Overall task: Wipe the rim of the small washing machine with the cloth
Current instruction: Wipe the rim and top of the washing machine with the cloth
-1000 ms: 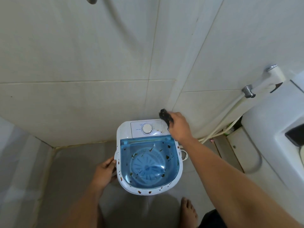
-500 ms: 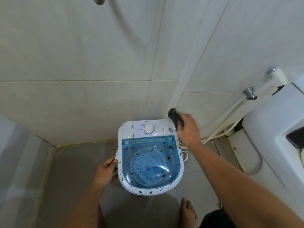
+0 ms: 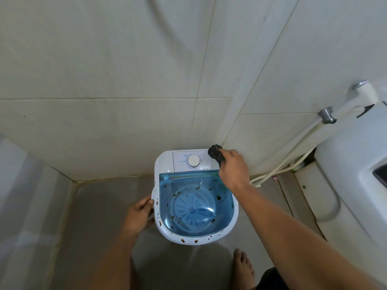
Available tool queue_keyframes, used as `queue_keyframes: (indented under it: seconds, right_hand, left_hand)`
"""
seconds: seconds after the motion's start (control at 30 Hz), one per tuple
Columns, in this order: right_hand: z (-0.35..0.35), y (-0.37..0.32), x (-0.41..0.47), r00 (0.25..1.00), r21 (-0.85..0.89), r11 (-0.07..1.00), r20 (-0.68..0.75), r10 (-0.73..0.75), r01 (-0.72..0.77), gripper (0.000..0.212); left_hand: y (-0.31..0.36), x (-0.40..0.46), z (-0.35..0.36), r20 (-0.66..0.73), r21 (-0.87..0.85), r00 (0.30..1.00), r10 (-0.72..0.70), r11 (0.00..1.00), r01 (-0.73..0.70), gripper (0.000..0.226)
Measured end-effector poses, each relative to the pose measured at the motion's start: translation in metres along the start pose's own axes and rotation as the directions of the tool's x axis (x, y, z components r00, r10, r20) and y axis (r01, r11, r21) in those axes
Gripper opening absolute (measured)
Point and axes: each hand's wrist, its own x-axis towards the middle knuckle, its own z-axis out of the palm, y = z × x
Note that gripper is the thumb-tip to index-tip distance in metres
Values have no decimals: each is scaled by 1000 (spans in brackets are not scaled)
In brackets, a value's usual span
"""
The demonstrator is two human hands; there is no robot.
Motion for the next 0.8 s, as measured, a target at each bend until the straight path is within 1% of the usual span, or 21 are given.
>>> queue_keyframes:
  seconds: [0.03,0.07,0.13,0.17,0.2,0.23,0.27,0.3,0.33,0.37,0.4,0.43,0.5,0.57,0.6,0.63,0.7,0.73,0.77,0.8]
  right_hand:
    - [0,-9,0,1000,26,999,1,-20,20,52]
    - [2,-15,-4,995,10,995,3,-102,102,53]
    - [10,-13,-18,957,-86,953,42,-289,291,55]
    - [11,-5,-20,943,-120,936,59,-326,331,55]
    - [9,3,-18,944,-133,935,53,-325,329,55]
    - [7,8,-12,963,-141,953,42,-267,270,52]
    - [4,11,-6,988,-108,983,37,-148,151,49]
    - [-1,9,2,1000,-33,999,25,-3,4,44]
    - [-5,3,8,993,53,992,30,110,-111,39]
    - [-8,-5,9,988,121,981,38,151,-155,37]
    - [-9,-15,5,991,140,981,44,127,-132,37]
    - [-7,-24,-3,997,143,988,64,50,-58,39]
    - [-1,-34,-28,983,135,985,136,-127,109,44]
    - [2,-28,-38,969,117,978,159,-190,173,45]
    - [1,-22,-35,972,94,981,148,-184,171,44]
    - [1,-15,-29,980,70,988,131,-148,140,42]
    - [-3,-5,-13,996,66,997,78,31,-36,36]
    - [-4,-6,-7,991,85,988,50,123,-127,33]
    - [-4,-11,-5,985,102,980,36,168,-171,32]
    - [-1,-20,-8,986,96,981,38,163,-166,33]
  left_hand:
    - [0,0,0,-1,1,1000,0,1000,0,33]
    - [0,0,0,0,7,1000,1,1000,-1,33]
    - [0,0,1,3,1,1000,3,1000,-3,33]
    - [0,1,1,6,-6,1000,4,1000,-4,33]
    - [0,1,1,7,-6,1000,5,1000,-5,32]
    - [0,2,0,8,-3,1000,5,1000,-5,32]
    - [-1,3,0,10,1,1000,4,1000,-4,32]
    - [-2,4,-1,10,4,1000,2,1000,-2,32]
    - [-2,4,-1,9,7,1000,0,1000,0,32]
    - [-2,5,-2,6,11,1000,-2,1000,2,31]
    - [-3,6,-2,3,14,1000,-6,1000,6,31]
    - [-3,7,-2,3,15,1000,-10,1000,9,30]
    - [-4,8,-2,5,21,1000,-13,1000,13,29]
    - [-3,8,-2,5,24,1000,-12,1000,12,28]
    - [-2,7,-2,6,24,1000,-11,1000,11,28]
    - [-2,6,-2,5,26,1000,-10,1000,10,27]
    - [-2,3,-2,6,24,1000,-7,1000,7,27]
    - [-2,3,-2,4,20,1000,-6,1000,6,27]
    - [-2,3,-2,-1,14,1000,-5,1000,5,27]
    - [-2,4,-2,-9,8,1000,-6,1000,6,26]
